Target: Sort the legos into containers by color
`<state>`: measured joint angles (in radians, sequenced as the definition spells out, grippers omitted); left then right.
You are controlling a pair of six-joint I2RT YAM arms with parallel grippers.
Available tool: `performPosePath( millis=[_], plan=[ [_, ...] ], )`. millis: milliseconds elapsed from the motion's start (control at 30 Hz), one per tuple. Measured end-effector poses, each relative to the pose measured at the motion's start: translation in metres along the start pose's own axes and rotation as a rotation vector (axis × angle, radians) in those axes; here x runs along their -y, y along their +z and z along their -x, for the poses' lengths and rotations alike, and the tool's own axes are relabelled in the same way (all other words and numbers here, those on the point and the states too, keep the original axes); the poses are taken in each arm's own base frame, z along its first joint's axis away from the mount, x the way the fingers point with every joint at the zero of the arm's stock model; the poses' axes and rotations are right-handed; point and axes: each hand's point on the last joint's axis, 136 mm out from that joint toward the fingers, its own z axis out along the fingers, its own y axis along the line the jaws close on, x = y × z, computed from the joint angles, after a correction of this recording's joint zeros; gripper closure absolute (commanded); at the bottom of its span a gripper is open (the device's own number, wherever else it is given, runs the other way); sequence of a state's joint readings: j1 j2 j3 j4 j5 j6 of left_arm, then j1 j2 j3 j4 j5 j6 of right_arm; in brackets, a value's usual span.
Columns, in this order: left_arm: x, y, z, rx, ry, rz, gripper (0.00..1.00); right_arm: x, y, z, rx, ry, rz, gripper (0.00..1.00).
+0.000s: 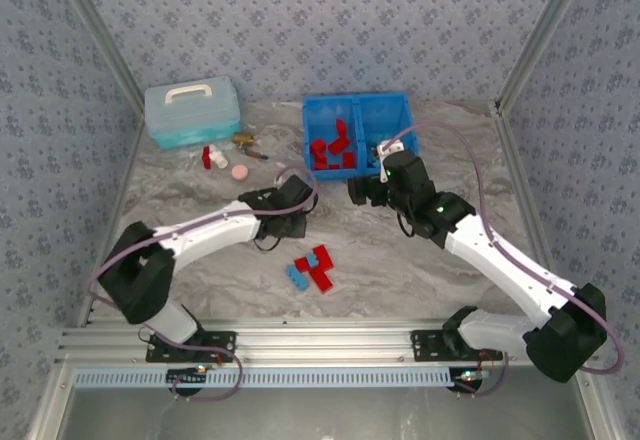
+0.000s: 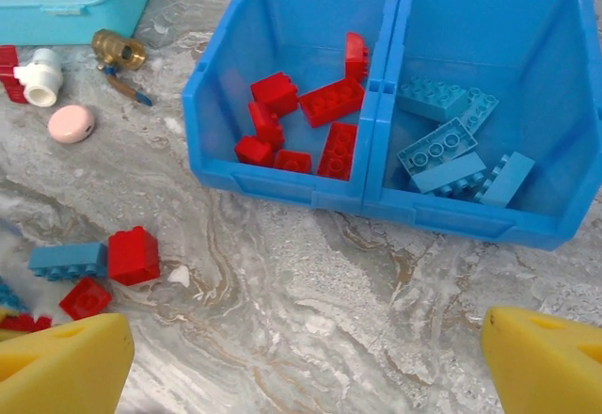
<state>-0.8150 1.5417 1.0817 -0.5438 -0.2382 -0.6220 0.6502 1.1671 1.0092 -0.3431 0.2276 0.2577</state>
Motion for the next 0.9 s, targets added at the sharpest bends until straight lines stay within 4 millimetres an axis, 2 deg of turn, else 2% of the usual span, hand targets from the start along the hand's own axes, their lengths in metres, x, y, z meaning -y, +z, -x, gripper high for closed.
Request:
performPosePath(
  millis=[200,267,333,433,600,767,900],
  plan=[
    [0.032,-0.059,0.096,0.261,0.036,-0.078,0.73,-0.029,-0.024,-0.012,0.049,-0.011,0.089,0.02],
    [0.043,-0.068,0.129,0.335,0.055,-0.088,0.73,-0.034,-0.029,-0.018,0.051,-0.015,0.100,0.02],
    [0.052,-0.066,0.161,0.396,0.068,-0.090,0.73,-0.033,-0.033,-0.023,0.047,-0.015,0.094,0.02],
    [0.057,-0.044,0.204,0.436,0.082,-0.071,0.73,-0.030,-0.040,-0.024,0.057,-0.006,0.078,0.01],
    [0.054,0.020,0.266,0.446,0.084,-0.029,0.73,-0.017,-0.062,-0.023,0.096,0.017,0.056,0.00],
    [0.051,0.070,0.300,0.445,0.085,-0.009,0.71,-0.006,-0.072,-0.024,0.111,0.034,0.025,0.00],
    [0.052,0.097,0.310,0.443,0.099,-0.016,0.70,-0.001,-0.077,-0.023,0.120,0.036,0.009,0.00]
  ],
)
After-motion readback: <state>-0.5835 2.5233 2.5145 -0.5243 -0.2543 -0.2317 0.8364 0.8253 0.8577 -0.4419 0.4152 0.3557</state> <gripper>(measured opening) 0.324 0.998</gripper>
